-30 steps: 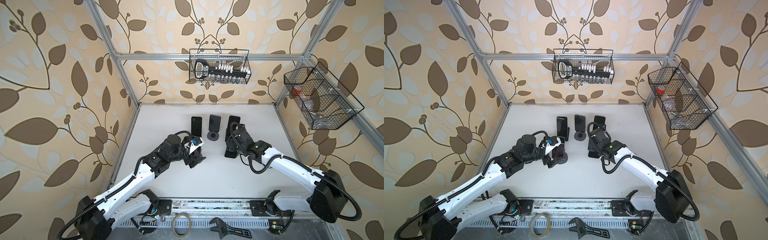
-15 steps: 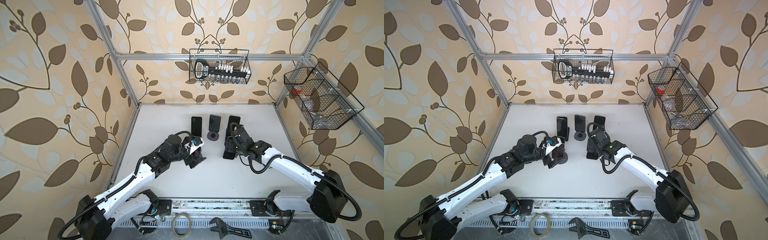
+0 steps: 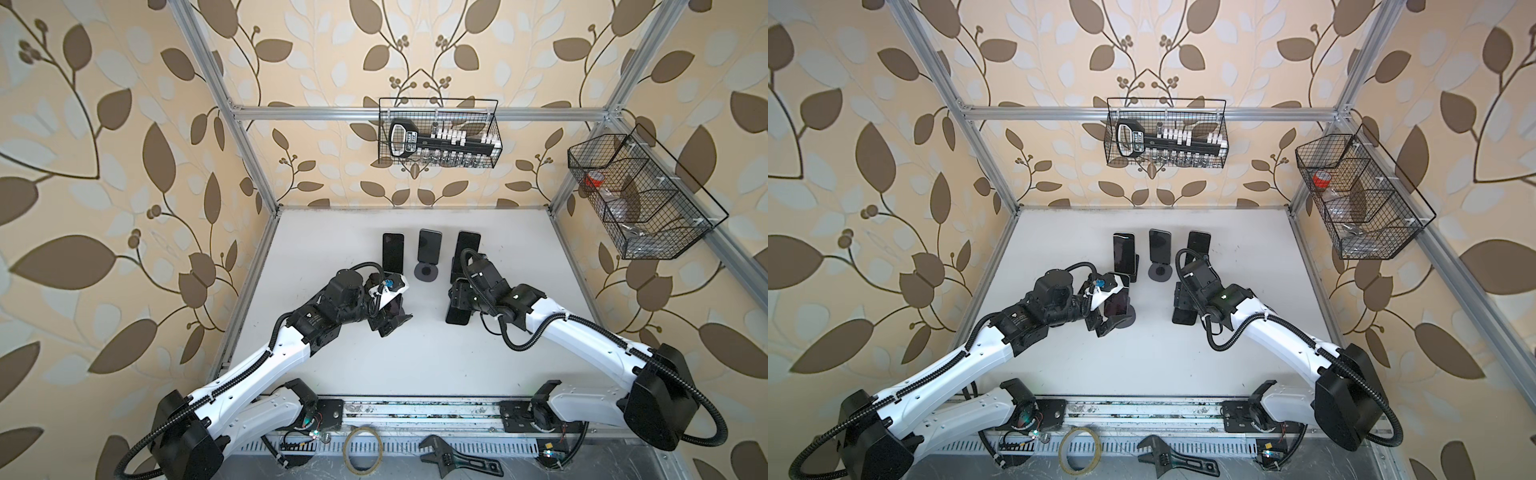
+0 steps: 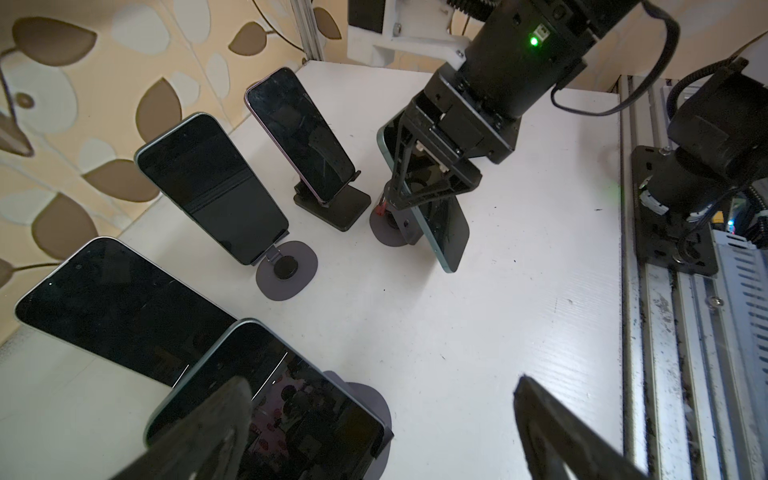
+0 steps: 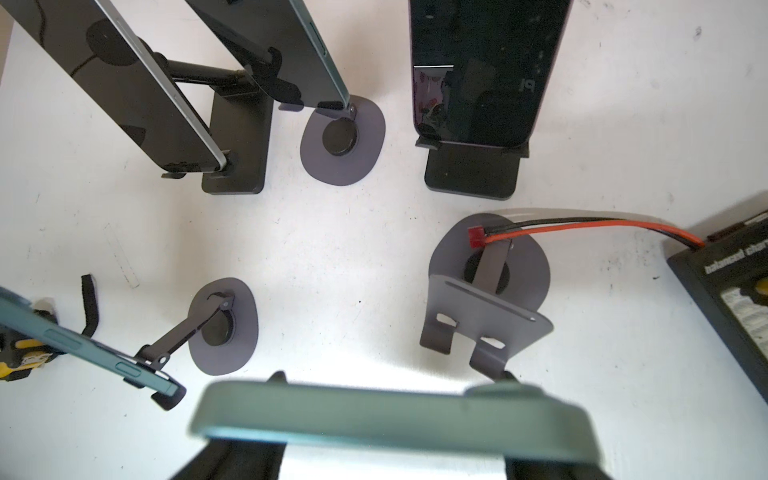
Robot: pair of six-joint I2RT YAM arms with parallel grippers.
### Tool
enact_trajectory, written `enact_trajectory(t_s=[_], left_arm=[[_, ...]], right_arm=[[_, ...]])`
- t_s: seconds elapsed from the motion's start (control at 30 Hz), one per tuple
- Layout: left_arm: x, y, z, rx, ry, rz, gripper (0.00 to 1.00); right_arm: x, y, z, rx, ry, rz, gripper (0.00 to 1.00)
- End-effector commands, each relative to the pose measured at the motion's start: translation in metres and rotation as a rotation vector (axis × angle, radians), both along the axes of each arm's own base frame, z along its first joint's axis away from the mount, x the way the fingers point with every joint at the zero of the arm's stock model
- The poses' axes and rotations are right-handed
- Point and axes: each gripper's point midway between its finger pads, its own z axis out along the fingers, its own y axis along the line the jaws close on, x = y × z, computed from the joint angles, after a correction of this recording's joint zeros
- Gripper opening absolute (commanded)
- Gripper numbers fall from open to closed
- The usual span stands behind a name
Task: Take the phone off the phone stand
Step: 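Pull the grey-green phone off its stand toward the robot with the right gripper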
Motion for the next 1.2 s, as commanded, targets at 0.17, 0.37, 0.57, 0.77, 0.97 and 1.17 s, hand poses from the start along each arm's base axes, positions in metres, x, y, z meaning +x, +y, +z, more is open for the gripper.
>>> enact_trajectory(t_s=[0.17, 0.37, 0.57, 0.77, 0.97, 1.17], left_arm=[[0.0, -0.004, 0.01, -0.004, -0.027, -0.01, 0.98], [0.0, -0.004, 0.01, -0.006, -0.026, -0.013, 0.98], [-0.001, -0.006, 0.01, -0.007, -0.023, -0.017, 0.98], [-0.001, -0.005, 0.01, -0.009, -0.025, -0.016, 0.98], [-0.002, -0.005, 0.012, -0.011, -0.03, -0.016, 0.98], [-0.003, -0.005, 0.012, -0.014, -0.031, -0.017, 0.98]], right_arm=[[-0.009, 0.007, -0.002, 0.031, 0.034, 0.039, 0.62], [-0.016, 0.007, -0.004, 0.021, 0.053, 0.049, 0.62], [-0.025, 0.011, -0.008, 0.005, 0.078, 0.065, 0.61], [-0.032, 0.014, -0.011, -0.002, 0.098, 0.073, 0.6], [-0.04, 0.021, -0.012, -0.002, 0.114, 0.102, 0.6], [-0.048, 0.025, -0.015, 0.0, 0.141, 0.117, 0.6]])
